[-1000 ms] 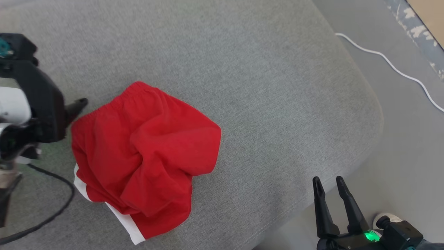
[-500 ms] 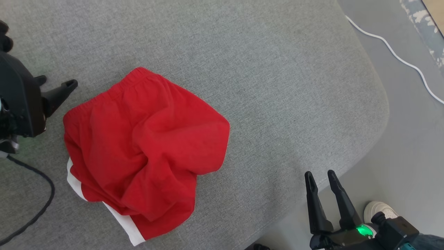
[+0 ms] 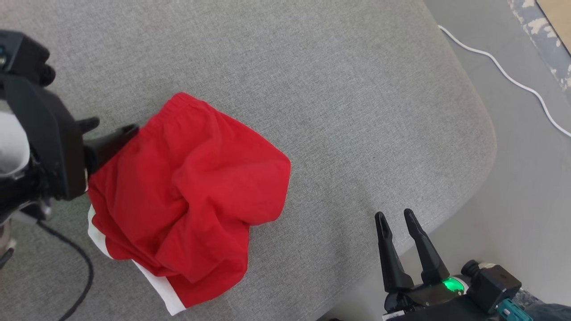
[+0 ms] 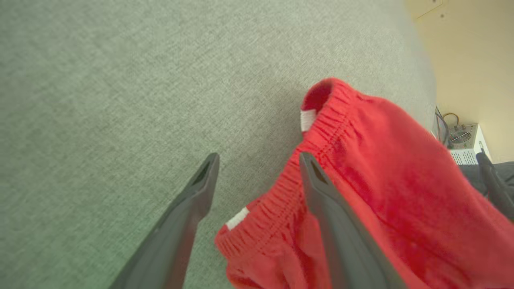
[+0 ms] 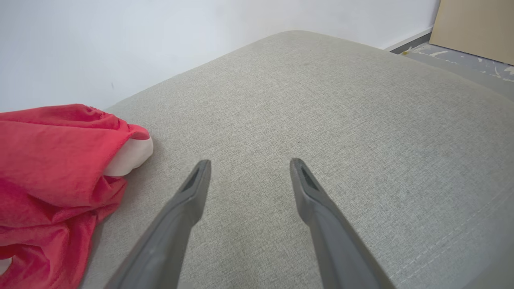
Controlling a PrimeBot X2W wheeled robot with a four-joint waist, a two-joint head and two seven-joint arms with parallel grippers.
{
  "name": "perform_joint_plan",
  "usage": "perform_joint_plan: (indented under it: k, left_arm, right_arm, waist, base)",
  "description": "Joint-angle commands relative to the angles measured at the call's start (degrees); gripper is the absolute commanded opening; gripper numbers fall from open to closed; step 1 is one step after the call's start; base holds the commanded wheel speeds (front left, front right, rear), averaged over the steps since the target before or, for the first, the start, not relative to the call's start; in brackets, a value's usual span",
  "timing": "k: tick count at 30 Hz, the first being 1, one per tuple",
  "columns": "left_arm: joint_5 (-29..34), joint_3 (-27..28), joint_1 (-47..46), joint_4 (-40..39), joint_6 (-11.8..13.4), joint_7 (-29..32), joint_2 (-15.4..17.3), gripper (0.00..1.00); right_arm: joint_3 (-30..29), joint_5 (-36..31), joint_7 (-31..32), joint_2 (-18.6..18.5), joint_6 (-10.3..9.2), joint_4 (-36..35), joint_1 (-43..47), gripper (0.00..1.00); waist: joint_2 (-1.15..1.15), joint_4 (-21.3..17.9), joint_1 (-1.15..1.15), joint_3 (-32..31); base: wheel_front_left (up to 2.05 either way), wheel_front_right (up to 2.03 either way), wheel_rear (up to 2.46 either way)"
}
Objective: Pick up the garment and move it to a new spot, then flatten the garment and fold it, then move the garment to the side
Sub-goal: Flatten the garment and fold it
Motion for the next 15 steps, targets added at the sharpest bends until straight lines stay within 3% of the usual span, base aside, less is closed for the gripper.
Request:
perform_joint_plan:
  k: [1,8,15]
  left_arm:
    - [-0.28,0.14,-0.86,-0.55,0.44,-0.09,-0.54,1.0]
    - [-0.9,-0.85,-4.32,-0.87,2.45,-0.33,-3.72,1.0]
    - [0.82,-4.05,-4.55,1.55,1.7,-0.33,-5.08,1.0]
  right_arm:
    - [0.16,-0.21,-0.01,0.02,-0.12,0.15,-0.41,1.0]
    - [-0.01,0.42,-0.02,0.03,-0.12,0.29,-0.1,1.0]
    - [-1.29,1.3,-0.02,0.02,-0.12,-0.86,0.98,1.0]
  waist:
    - [0.0,-0.02,0.0,-0.26]
    - [0.0,-0.07,0.0,-0.64]
    - [0.0,-0.11,0.0,0.72]
  base:
    - [0.0,0.0,0.0]
    - [0.0,0.0,0.0]
    - [0.0,0.0,0.0]
